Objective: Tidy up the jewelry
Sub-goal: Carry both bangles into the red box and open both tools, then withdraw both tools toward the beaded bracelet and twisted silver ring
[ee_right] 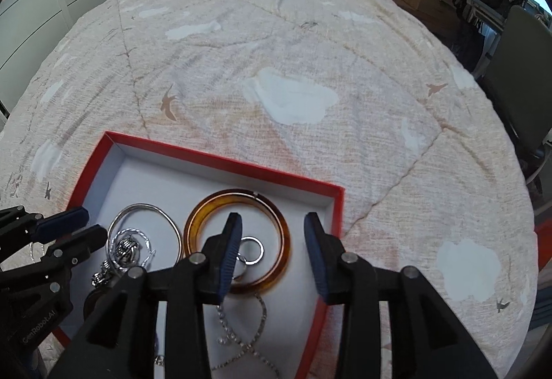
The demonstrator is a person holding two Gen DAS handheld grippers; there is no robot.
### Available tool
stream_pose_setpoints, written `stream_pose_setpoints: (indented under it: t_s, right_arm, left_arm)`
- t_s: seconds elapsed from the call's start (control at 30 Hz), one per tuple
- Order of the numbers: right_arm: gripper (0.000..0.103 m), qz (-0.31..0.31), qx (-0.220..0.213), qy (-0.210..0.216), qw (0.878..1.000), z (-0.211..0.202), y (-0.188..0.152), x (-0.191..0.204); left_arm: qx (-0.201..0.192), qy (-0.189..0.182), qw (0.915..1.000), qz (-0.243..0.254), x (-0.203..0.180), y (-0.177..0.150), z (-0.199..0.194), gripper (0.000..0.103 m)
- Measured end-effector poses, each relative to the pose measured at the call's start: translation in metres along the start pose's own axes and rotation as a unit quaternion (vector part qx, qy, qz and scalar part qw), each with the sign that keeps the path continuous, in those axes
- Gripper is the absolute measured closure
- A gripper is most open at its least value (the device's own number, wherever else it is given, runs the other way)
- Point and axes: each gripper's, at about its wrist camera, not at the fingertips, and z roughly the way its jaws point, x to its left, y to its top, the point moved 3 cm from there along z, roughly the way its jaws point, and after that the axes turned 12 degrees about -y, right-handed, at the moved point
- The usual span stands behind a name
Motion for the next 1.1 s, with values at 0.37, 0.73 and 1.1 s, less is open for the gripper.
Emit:
stream_pose_setpoints:
  t_s: [0.37, 0.73, 1.1]
  right_arm:
    - [0.067, 0.051, -0.031, -0.007, 0.998, -0.079, -0.02, -0.027]
    - [0.065, 0.059, -0.078, 0.033, 0.995, -0.172, -0.057, 0.012]
    - [0.064, 0.053, -0.108, 0.065, 0.991, -0.24, -0.093, 0.051]
  left_arm:
    - [-0.055, -0.004, 0.9984, 0.005, -0.001, -0.027, -0.072, 0.067]
    - [-0.064, 0.021, 0.9977, 0.011, 0.009, -0.095, -0.145, 0.053]
    - [-0.115, 0.048, 0.9914, -0.039, 0.044, -0.145, -0.214, 0.033]
